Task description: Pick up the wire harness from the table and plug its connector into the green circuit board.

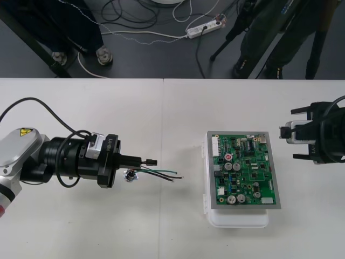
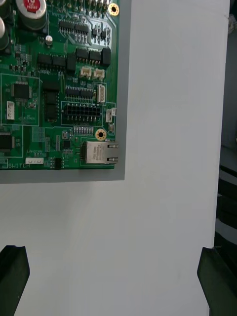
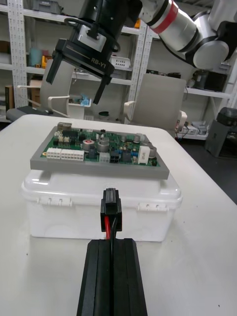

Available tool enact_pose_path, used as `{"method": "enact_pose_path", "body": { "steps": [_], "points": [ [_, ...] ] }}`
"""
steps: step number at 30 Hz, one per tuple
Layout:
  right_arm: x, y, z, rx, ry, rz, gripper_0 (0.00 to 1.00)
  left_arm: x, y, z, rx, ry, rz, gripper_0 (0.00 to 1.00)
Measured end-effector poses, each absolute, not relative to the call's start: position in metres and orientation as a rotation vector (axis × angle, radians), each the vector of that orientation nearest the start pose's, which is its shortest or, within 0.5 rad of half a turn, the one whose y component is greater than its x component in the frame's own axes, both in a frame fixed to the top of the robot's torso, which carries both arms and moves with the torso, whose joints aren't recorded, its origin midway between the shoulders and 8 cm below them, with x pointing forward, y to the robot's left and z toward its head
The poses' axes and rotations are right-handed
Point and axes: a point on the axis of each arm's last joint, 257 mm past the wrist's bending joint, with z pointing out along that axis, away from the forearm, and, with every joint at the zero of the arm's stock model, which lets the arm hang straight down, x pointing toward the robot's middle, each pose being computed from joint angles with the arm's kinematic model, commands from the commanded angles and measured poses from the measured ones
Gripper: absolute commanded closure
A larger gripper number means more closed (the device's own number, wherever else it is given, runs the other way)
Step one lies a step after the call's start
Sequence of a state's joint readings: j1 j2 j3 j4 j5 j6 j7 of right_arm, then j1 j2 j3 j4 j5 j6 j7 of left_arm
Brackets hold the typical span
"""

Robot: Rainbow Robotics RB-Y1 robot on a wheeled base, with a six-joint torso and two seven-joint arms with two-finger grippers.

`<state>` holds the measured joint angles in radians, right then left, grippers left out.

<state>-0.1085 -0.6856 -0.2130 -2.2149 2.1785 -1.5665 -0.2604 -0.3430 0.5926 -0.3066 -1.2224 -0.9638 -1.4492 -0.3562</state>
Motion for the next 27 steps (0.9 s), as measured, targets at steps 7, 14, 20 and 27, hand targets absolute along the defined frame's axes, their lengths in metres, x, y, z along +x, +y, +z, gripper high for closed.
{"method": "enact_pose_path", "body": {
  "steps": [7,14,20,27],
  "points": [
    [0.408,-0.285,-0.196,-1.888,1.701,-0.296,0.0,0.357,0.077,-0.227,1.424,1.05,-1.023,1.0],
    [0.401,-0.29,-0.212,-1.947,1.726,-0.303,0.0,0.35,0.065,-0.232,1.422,1.042,-1.055,1.0],
    [0.391,-0.295,-0.227,-1.963,1.76,-0.286,0.0,0.349,0.056,-0.237,1.404,1.048,-1.078,1.0],
    [0.376,-0.304,-0.245,-1.972,1.811,-0.259,0.0,0.346,0.044,-0.239,1.394,1.04,-1.097,1.0]
  ]
}}
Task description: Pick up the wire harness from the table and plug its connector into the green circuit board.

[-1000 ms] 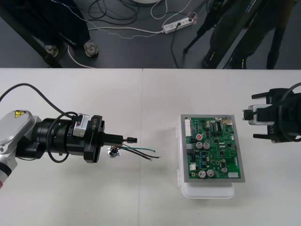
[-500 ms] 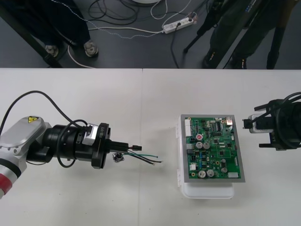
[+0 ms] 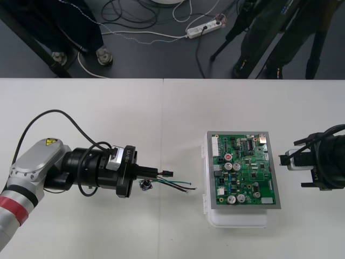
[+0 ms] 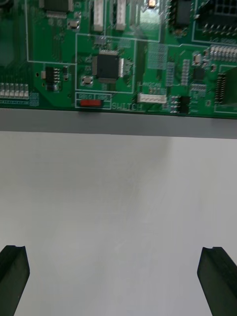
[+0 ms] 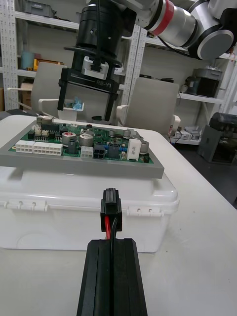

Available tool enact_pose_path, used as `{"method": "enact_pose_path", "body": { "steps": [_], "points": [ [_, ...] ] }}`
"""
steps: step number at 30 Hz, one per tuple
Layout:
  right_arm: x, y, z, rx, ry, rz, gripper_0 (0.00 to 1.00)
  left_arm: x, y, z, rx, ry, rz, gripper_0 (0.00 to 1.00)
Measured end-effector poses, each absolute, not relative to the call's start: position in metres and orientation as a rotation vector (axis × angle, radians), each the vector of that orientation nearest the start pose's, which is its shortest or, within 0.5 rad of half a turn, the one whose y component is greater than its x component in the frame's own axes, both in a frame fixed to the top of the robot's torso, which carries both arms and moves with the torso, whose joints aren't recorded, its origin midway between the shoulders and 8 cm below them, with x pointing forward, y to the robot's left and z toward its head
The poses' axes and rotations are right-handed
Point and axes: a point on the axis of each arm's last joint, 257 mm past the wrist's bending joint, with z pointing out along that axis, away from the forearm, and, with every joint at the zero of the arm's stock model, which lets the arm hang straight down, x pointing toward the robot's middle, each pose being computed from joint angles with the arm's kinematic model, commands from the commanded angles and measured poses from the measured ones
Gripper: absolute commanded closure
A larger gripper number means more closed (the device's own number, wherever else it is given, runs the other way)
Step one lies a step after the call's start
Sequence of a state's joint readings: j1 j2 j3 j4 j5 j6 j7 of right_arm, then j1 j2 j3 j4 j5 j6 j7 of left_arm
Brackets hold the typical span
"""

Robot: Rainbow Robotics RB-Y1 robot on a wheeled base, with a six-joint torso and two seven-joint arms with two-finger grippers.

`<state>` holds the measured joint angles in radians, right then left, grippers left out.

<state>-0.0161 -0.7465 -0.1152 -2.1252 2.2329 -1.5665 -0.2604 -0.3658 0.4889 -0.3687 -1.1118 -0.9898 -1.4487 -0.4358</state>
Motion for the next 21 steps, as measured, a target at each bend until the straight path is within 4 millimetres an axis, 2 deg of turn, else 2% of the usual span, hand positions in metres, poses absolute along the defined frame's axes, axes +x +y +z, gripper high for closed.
{"method": "enact_pose_path", "body": {
  "steps": [9,16,21],
  "points": [
    [0.364,-0.304,-0.26,-1.982,1.849,-0.228,0.0,0.344,0.029,-0.241,1.398,1.028,-1.102,1.0],
    [0.355,-0.291,-0.263,-1.884,1.949,-0.185,0.0,0.35,0.016,-0.242,1.401,1.031,-1.079,1.0],
    [0.352,-0.287,-0.268,-1.885,1.96,-0.177,0.0,0.357,0.004,-0.242,1.399,1.033,-1.056,1.0]
  ]
}}
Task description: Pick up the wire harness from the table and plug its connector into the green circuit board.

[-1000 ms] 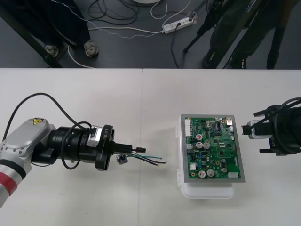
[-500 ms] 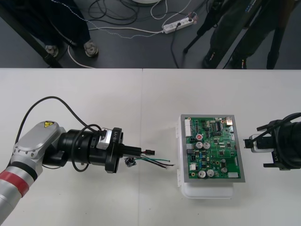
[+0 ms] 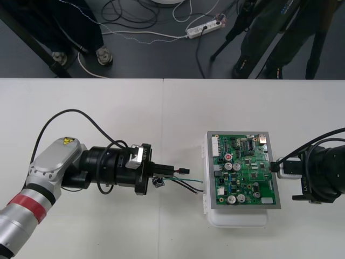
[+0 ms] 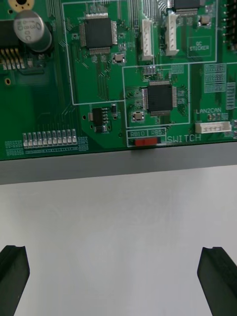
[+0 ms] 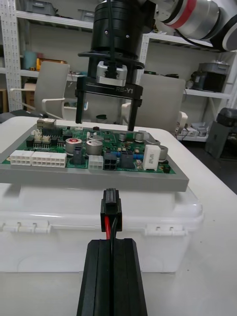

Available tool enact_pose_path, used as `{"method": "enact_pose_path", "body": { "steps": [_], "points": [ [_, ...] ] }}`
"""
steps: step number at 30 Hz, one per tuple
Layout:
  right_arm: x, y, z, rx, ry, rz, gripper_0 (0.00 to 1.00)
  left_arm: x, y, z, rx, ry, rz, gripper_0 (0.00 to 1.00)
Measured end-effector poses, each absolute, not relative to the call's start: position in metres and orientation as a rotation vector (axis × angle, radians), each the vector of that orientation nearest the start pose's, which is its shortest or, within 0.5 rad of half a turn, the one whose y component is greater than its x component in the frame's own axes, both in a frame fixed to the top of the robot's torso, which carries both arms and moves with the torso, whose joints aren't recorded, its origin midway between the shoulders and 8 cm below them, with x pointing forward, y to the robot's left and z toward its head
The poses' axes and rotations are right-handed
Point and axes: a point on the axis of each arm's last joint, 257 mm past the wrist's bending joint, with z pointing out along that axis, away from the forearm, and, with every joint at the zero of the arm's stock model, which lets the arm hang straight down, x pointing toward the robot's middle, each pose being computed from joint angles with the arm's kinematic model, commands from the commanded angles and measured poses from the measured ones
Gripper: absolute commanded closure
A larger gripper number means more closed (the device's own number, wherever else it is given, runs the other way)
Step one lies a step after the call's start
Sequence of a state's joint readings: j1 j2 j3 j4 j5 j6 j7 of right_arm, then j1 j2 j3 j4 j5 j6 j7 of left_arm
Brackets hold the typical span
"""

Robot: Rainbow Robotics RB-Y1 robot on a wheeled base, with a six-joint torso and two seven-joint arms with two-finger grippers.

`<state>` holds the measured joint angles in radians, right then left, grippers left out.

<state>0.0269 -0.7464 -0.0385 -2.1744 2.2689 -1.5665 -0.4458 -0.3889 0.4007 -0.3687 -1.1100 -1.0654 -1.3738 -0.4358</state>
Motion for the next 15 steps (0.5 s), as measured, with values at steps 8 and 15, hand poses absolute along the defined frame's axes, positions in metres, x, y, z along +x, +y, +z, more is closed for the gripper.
{"method": "enact_pose_path", "body": {
  "steps": [8,15],
  "points": [
    [0.352,-0.29,-0.274,-1.88,1.994,-0.203,0.0,0.365,-0.014,-0.24,1.392,1.031,-1.026,1.0],
    [0.35,-0.283,-0.282,-1.893,1.995,-0.201,0.0,0.37,-0.023,-0.239,1.403,1.027,-1.008,1.0]
  ]
}}
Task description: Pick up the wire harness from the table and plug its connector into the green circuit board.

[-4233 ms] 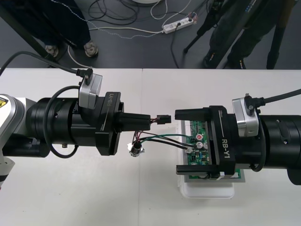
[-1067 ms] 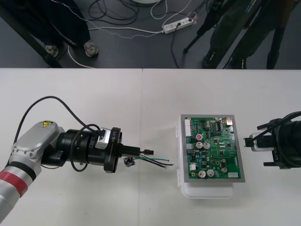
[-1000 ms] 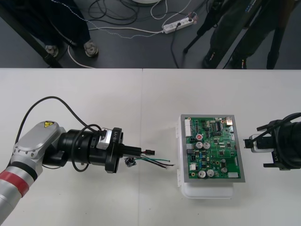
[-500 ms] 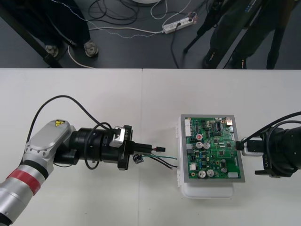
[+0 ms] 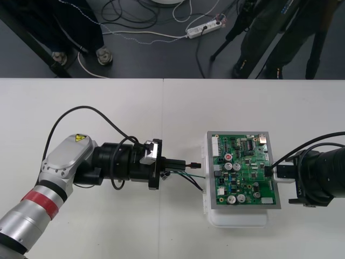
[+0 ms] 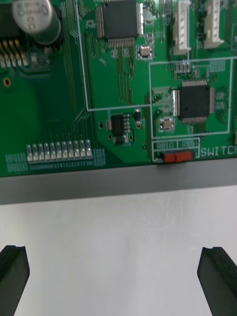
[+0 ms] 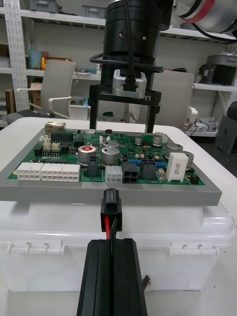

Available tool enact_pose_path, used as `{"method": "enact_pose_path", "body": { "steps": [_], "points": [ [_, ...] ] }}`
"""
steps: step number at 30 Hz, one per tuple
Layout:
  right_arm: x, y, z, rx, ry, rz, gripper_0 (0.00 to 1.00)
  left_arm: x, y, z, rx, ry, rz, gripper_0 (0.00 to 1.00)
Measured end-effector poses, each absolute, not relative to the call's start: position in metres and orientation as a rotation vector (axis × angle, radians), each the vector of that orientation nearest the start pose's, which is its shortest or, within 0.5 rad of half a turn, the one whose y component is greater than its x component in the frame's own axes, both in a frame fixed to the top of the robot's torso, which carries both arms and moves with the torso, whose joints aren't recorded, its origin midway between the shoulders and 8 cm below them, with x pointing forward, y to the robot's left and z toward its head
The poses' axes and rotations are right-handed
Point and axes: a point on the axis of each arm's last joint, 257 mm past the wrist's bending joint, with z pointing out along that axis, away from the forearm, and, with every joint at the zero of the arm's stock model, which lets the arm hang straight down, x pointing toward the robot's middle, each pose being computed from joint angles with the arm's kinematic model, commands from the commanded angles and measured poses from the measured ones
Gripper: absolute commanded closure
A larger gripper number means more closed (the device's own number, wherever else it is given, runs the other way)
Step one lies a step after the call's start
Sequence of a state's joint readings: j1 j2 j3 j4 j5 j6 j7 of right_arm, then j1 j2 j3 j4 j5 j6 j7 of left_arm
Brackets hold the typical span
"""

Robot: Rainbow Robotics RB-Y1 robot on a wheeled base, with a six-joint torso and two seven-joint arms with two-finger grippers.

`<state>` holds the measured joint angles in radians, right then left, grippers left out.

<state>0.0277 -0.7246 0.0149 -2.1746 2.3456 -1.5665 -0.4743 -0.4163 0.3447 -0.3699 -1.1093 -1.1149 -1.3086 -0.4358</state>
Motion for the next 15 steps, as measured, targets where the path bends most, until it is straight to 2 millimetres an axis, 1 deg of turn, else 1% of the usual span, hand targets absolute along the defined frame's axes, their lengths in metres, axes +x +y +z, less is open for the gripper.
{"method": "enact_pose_path", "body": {
  "steps": [6,15],
  "points": [
    [0.351,-0.277,-0.285,-1.881,1.995,-0.202,0.0,0.364,-0.032,-0.242,1.433,1.017,-1.018,1.0],
    [0.346,-0.269,-0.294,-1.921,1.985,-0.192,0.0,0.359,-0.041,-0.242,1.451,1.003,-1.03,1.0]
  ]
}}
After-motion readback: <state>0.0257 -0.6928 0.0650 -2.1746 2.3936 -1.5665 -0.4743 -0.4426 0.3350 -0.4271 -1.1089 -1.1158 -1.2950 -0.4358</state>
